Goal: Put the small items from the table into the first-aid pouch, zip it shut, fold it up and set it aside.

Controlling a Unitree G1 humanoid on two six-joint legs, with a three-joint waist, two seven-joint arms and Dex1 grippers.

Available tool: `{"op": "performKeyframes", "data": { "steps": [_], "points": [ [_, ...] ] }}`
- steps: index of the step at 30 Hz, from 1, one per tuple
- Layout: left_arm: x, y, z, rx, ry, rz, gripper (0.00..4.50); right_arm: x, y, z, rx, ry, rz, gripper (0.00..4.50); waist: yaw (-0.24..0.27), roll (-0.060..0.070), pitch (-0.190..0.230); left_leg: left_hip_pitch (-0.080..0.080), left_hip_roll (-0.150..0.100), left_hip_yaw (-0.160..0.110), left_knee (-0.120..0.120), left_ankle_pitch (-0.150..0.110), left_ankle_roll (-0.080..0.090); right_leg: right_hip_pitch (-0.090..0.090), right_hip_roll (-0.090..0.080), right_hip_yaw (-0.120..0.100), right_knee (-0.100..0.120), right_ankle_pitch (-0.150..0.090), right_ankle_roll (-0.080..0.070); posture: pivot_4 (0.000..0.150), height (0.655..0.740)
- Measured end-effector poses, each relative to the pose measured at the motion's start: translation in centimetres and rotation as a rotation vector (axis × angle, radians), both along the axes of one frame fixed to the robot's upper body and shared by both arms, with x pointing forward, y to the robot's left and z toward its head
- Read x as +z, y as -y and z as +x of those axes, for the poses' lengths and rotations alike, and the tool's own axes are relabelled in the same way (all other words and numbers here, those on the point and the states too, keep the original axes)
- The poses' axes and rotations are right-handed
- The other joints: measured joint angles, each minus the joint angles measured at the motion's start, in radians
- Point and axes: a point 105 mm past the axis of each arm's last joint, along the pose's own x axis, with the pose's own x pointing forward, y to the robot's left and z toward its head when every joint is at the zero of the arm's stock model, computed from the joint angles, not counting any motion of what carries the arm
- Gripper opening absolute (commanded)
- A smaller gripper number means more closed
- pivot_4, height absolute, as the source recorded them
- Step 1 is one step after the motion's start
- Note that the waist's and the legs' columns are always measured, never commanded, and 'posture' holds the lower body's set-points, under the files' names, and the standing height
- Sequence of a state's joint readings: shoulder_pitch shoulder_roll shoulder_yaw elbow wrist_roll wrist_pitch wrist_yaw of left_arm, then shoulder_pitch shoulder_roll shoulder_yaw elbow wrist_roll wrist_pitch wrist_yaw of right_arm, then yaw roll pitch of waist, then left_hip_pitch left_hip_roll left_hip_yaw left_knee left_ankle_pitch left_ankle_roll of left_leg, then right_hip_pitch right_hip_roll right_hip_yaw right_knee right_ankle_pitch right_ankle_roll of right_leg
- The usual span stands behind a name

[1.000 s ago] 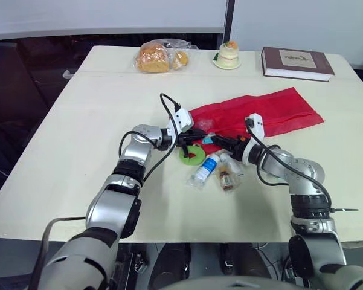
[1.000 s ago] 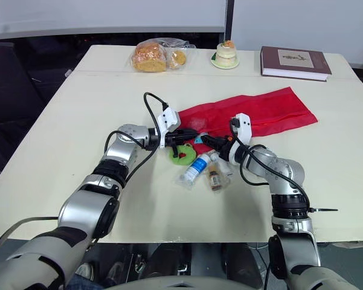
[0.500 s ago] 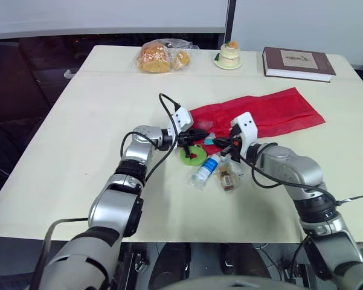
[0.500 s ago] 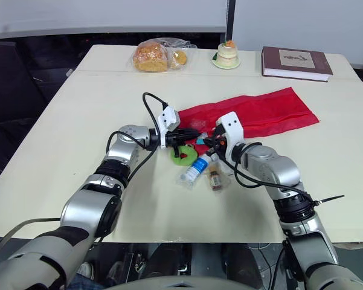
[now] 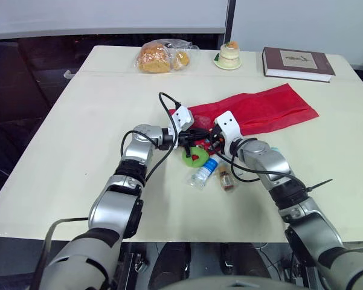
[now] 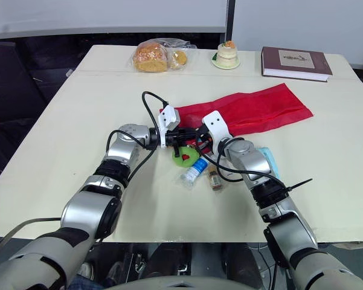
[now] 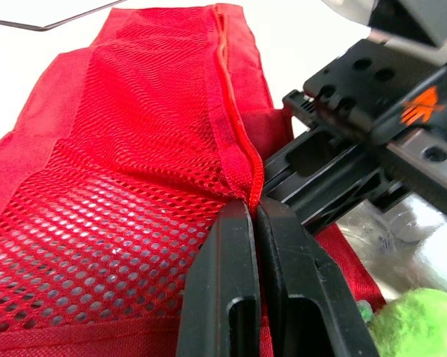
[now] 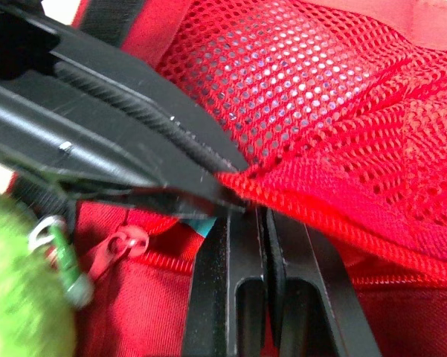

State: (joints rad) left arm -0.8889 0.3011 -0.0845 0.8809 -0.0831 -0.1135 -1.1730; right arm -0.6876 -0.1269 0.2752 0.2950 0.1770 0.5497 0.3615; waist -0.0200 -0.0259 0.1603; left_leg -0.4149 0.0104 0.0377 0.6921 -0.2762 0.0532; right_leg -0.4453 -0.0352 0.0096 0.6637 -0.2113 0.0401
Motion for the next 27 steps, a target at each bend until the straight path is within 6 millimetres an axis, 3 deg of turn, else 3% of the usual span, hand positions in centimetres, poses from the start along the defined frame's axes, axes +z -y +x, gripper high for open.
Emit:
{"op": "performKeyframes", "data": {
  "steps": [7,13,16,22,24,27],
  "points": [
    [0.5,0.1,0.0,0.0,0.014,-0.028,0.0,0.5,-0.5,0.5,-0.035,0.032,0.116,0.08,-0.007,0.0,0.0,0.0,0.0,0.0,0.0,0.0,0.0,0.0,0.0,0.0,0.0,0.0,0.0,0.15,0.7289],
    [0.1,-0.1,-0.2,-0.009,0.005,-0.013,0.0,0.6,1.9,-1.2,0.058,0.043,0.092,0.08,0.001,0.0,0.0,-0.001,0.0,0.0,0.0,0.0,0.0,0.0,0.0,0.0,-0.001,0.0,0.0,0.15,0.7289],
    [-0.2,-1.1,-0.5,-0.027,-0.012,0.018,0.0,2.2,3.1,-3.0,0.145,0.097,0.103,0.08,0.001,0.0,0.0,-0.001,0.0,-0.001,0.0,0.0,0.0,0.0,0.0,0.0,-0.001,0.0,0.0,0.15,0.7289],
    [-1.4,-5.0,-2.2,-0.132,-0.077,0.169,0.0,5.3,7.6,-6.4,0.194,0.256,0.122,0.08,0.003,0.0,0.0,0.0,0.0,-0.001,0.0,0.0,0.0,0.0,0.001,0.0,-0.001,0.0,0.0,0.15,0.7289],
    [-1.6,-6.8,-2.1,-0.107,-0.067,0.237,0.0,6.4,9.3,-7.5,0.177,0.295,0.138,0.08,0.004,0.0,0.0,0.0,0.0,0.0,0.0,0.0,0.0,0.0,0.001,0.0,-0.001,0.0,0.0,0.15,0.7289],
    [-1.2,-7.9,-1.4,-0.071,-0.038,0.285,0.0,7.2,10.9,-8.5,0.148,0.322,0.169,0.08,0.007,0.0,0.0,0.001,0.0,0.0,0.0,0.0,0.0,0.001,0.001,0.0,-0.001,0.0,0.0,0.15,0.7289]
  ]
}}
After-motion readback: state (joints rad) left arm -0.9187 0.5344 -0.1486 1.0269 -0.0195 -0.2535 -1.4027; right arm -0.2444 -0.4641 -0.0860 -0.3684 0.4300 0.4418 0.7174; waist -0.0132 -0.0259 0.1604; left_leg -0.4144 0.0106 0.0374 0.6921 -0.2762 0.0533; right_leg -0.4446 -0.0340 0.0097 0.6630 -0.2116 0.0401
